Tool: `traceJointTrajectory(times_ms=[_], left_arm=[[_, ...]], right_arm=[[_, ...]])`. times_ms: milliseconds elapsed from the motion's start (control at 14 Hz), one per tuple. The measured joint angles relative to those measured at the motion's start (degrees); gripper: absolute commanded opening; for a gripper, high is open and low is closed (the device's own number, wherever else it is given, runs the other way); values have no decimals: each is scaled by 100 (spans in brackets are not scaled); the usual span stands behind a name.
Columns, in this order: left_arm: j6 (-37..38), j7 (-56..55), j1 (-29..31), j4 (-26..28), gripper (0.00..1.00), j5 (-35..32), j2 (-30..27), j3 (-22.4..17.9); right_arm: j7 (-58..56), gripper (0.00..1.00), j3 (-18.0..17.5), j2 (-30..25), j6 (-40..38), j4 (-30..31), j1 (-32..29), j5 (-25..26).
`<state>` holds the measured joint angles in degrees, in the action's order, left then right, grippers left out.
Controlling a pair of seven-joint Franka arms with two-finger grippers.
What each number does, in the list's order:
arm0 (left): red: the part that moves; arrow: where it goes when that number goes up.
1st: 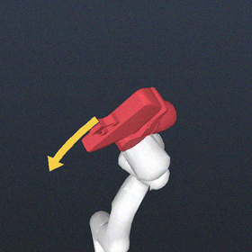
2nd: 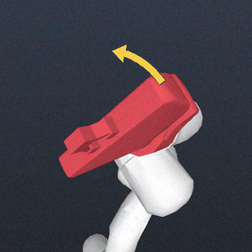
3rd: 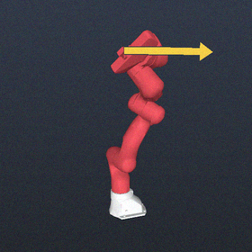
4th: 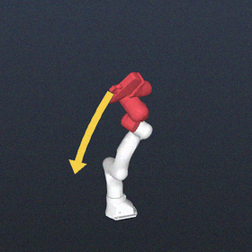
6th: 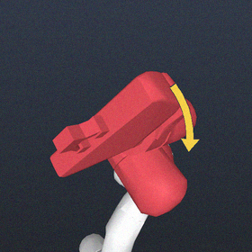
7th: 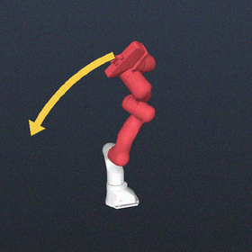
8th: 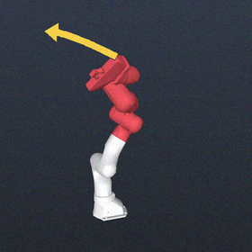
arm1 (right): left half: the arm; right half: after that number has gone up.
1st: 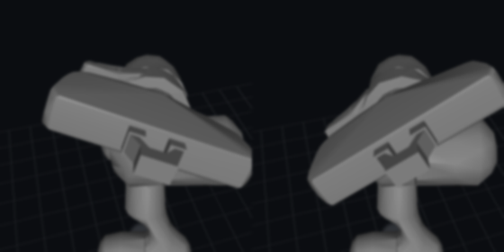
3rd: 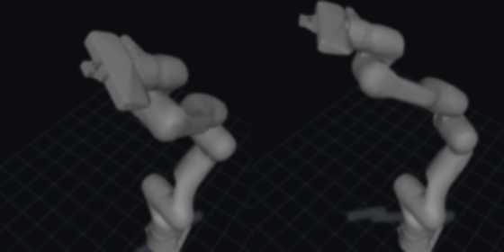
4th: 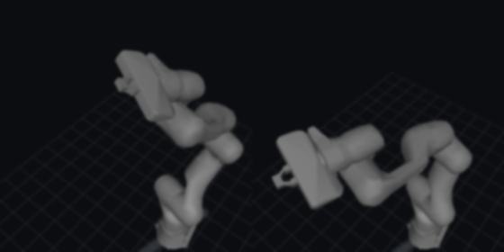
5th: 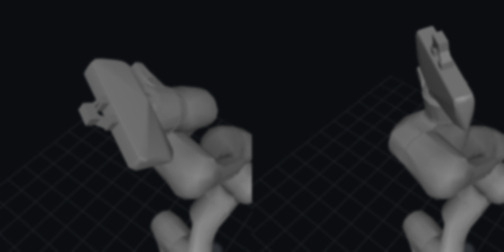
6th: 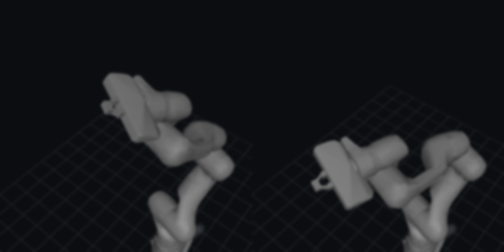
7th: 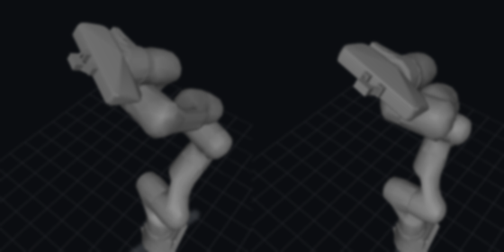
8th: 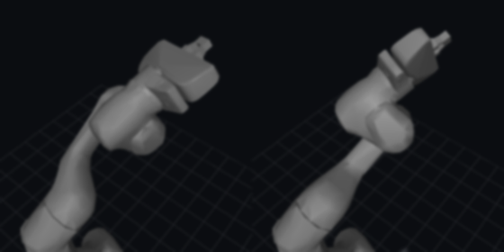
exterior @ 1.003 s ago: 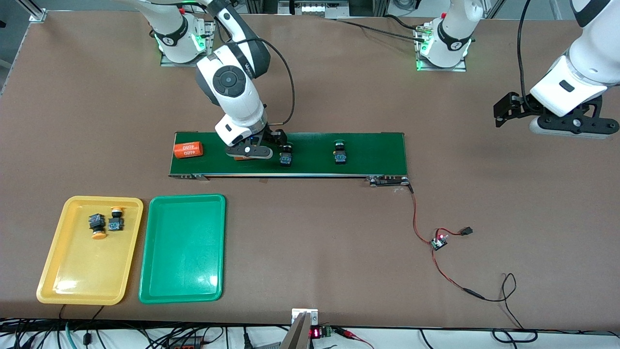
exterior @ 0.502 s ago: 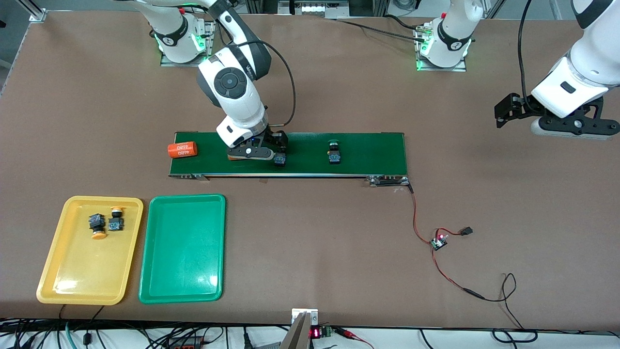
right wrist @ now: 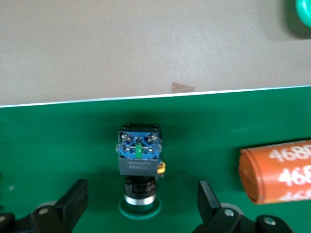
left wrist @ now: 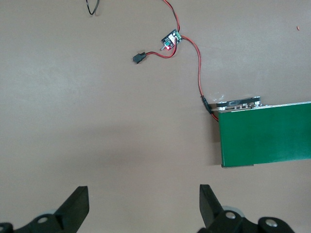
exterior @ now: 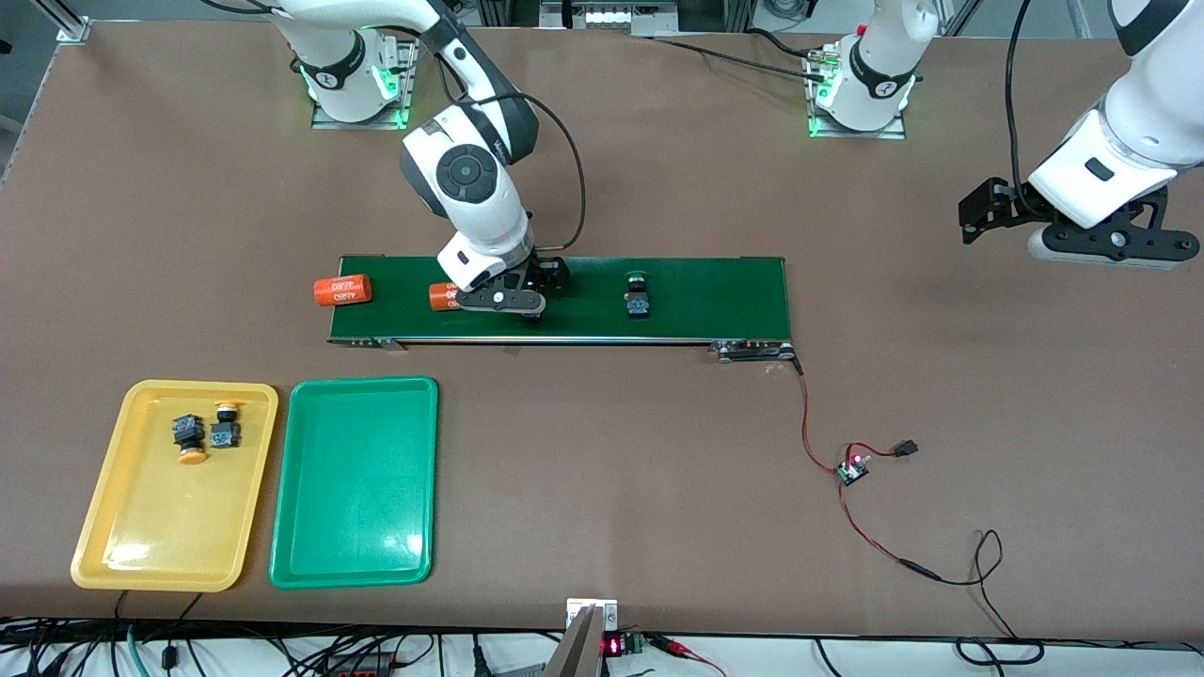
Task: Sort buttons by color to trays
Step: 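Grasp the green-capped button on the belt with the right gripper, then carry the button into the green tray and open the right gripper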
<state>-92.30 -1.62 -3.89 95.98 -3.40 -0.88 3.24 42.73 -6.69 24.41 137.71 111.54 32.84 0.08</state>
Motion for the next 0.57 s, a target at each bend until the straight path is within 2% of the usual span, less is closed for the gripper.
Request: traceJointTrajectory(times_ms=[143,358,573], left_arm=[[6,0,-1,-10,100,14,-2,1],[13,1,-1,-20,100,26,-2,2],[19,1,0,-25,100,27,-2,-8]], right_arm=[[-1,29,1,78,43,-2,9,36],[-14,2,30,89,37,-2,8,60],[-55,0,97,36,5,-28,5,69]])
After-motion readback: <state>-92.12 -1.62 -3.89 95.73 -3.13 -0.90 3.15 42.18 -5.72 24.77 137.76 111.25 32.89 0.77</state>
